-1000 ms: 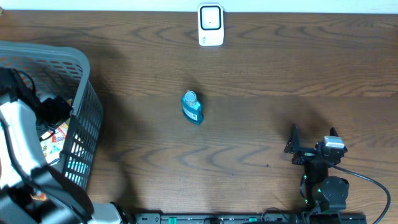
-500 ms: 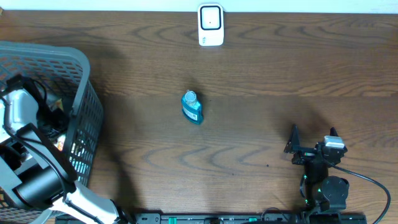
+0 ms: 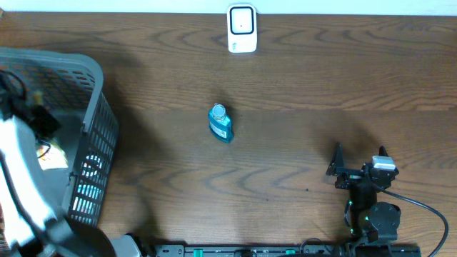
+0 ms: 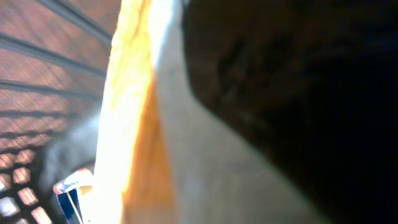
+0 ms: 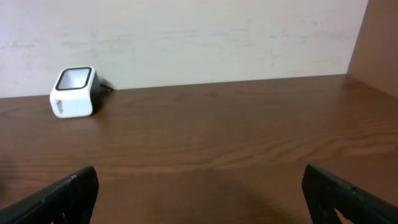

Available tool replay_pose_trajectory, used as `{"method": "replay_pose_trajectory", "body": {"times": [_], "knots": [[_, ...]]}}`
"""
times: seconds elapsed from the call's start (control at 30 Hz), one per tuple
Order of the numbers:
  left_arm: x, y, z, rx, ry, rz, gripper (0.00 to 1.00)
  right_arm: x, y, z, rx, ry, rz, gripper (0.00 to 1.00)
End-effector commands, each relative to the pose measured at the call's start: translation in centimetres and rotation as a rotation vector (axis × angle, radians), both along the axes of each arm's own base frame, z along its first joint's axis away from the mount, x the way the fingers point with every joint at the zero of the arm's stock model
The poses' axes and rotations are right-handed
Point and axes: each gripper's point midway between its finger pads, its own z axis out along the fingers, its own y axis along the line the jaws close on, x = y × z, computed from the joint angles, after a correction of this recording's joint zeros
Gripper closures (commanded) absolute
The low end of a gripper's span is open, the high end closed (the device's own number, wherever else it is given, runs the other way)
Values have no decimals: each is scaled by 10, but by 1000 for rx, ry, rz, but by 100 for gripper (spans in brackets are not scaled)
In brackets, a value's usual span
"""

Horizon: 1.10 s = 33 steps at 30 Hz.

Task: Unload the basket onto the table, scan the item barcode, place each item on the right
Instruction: 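Return the left gripper to the basket and grasp the snack bag, then carry the snack bag to the table beside the bottle and drop it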

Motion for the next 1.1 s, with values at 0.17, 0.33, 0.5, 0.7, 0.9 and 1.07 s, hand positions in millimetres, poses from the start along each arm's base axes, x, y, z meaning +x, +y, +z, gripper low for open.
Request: {"method": "replay_pose_trajectory", "body": {"times": [0.17, 0.33, 0.5, 0.7, 0.9, 1.07], "knots": [[-10, -77, 169, -105, -744, 75, 93, 0, 3, -1, -9, 2, 14, 1], [-17, -205, 254, -357, -1056, -525, 93, 0, 3, -1, -9, 2, 14, 1], [-66, -302, 286, -395, -1146, -1126, 92, 0, 3, -1, -9, 2, 14, 1], [-99, -360, 275, -420, -1146, -1523, 92, 0, 3, -1, -9, 2, 14, 1], [-89, -412, 241, -479, -1041, -1711, 92, 0, 3, -1, -9, 2, 14, 1], [-76, -473, 224, -541, -999, -1842, 92, 0, 3, -1, -9, 2, 14, 1]]}}
